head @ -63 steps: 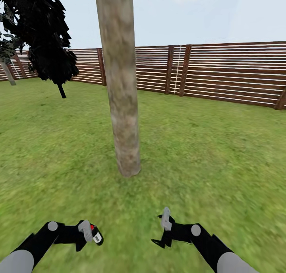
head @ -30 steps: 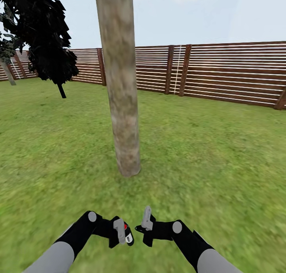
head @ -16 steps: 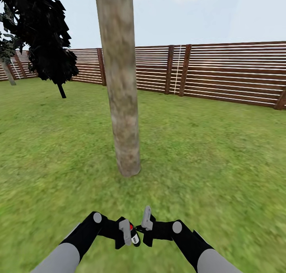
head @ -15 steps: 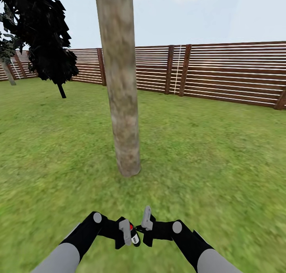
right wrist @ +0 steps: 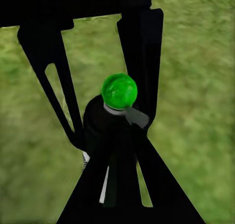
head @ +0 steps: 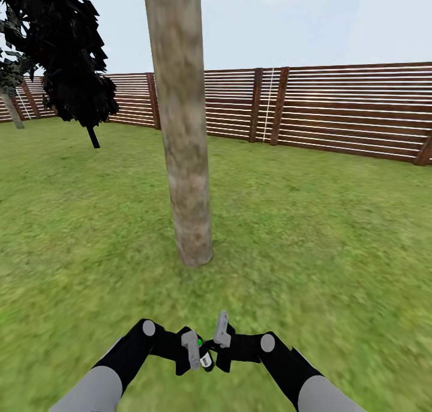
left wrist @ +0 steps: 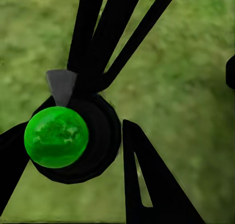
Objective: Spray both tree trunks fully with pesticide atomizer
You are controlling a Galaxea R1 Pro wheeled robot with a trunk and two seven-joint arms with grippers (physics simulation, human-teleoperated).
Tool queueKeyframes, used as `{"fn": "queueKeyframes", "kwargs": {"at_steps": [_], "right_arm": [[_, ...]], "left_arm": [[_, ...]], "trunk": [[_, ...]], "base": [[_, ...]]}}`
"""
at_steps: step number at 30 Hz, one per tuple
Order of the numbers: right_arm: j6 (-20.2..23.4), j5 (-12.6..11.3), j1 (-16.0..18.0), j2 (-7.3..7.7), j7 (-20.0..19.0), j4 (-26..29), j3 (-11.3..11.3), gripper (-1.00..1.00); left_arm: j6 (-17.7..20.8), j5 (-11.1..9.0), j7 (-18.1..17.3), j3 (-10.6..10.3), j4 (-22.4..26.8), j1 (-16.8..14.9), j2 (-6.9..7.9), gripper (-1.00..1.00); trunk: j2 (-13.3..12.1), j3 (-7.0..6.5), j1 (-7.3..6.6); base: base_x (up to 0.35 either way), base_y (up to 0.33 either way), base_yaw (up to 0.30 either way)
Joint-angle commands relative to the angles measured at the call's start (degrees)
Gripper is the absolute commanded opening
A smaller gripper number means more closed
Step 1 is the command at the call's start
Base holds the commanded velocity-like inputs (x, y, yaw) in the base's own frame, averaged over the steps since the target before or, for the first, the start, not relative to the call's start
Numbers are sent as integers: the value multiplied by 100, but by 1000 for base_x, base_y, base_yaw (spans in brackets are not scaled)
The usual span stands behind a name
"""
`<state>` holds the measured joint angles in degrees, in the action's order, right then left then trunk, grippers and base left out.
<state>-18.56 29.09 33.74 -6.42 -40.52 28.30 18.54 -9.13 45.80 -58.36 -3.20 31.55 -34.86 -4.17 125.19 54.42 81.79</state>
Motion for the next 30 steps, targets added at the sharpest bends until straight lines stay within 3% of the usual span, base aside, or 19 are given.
{"fn": "queueKeyframes", "kwargs": {"at_steps": [1, 2, 5, 10, 11, 15, 17, 18, 19, 21, 23, 24, 25, 26, 28, 30], "right_arm": [[1, 0, 0, 0, 0, 0, 0, -100], [1, 0, 0, 0, 0, 0, 0, -100], [1, 0, 1, 0, 0, 0, 0, -100], [-6, 8, 1, 18, 0, -12, -6, -100], [-7, 9, -2, 26, 0, -15, -8, 100], [-11, 15, -4, 64, 2, -55, -9, 100], [-15, 17, -3, 128, 30, -78, -7, 100], [-23, 11, -6, 244, 47, -114, -15, 100], [-31, -27, -7, 471, 63, -262, -40, 100], [-41, -102, -12, 756, 248, -713, -261, 100], [-49, -200, -16, 976, 900, -1489, -914, 100], [-58, -223, -16, 1047, 1184, -1756, -1182, 100], [-72, -243, -18, 1142, 1622, -2079, -1545, 100], [-79, -253, -22, 1198, 2037, -2274, -1809, 100], [-93, -282, -33, 1240, 3012, -2432, -2151, 100], [-321, -528, -167, 1240, 4052, -2479, -2337, 100]], "left_arm": [[-1, -3, 8, 2, 1, -11, 21, -100], [-5, -2, 13, 3, 1, -20, 60, -100], [-12, -1, 17, 4, 1, -27, 366, -100], [-49, -1, 17, 5, -4, 10, 978, -100], [-56, -1, 17, 16, -6, 15, 1099, -100], [-55, -9, 32, 61, -15, 27, 1486, -100], [-36, -15, 255, 64, -17, 37, 1651, -100], [-12, -35, 443, 70, -17, 39, 1704, -100], [5, -92, 756, 168, -23, 37, 1737, -100], [21, -243, 1199, 730, -69, 40, 1720, -100], [130, -329, 1406, 1699, -104, 41, 1692, -100], [292, -338, 1437, 2084, -107, 41, 1680, -100], [679, -347, 1512, 2602, -111, 41, 1665, -100], [1128, -354, 1624, 2937, -109, 41, 1653, -100], [1971, -359, 1946, 3215, -106, 39, 1547, -100], [2386, -353, 2361, 3297, -105, 34, 1296, -100]], "trunk": [[0, 0, 0], [0, 0, 0], [0, 0, 0], [0, 0, 0], [0, 0, 0], [0, 0, 0], [0, 0, 0], [0, 0, 0], [0, 0, 0], [0, 0, 0], [0, 0, 0], [0, 0, 0], [0, 0, 0], [0, 0, 0], [0, 0, 0], [0, 0, 0]], "base": [[0, 0, 0], [0, 0, 0], [0, 0, 0], [0, 0, 0], [0, 0, 0], [0, 0, 0], [0, 0, 0], [0, 0, 0], [0, 0, 0], [0, 0, 0], [0, 0, 0], [0, 0, 0], [0, 0, 0], [0, 0, 0], [0, 0, 0], [0, 0, 0]]}}
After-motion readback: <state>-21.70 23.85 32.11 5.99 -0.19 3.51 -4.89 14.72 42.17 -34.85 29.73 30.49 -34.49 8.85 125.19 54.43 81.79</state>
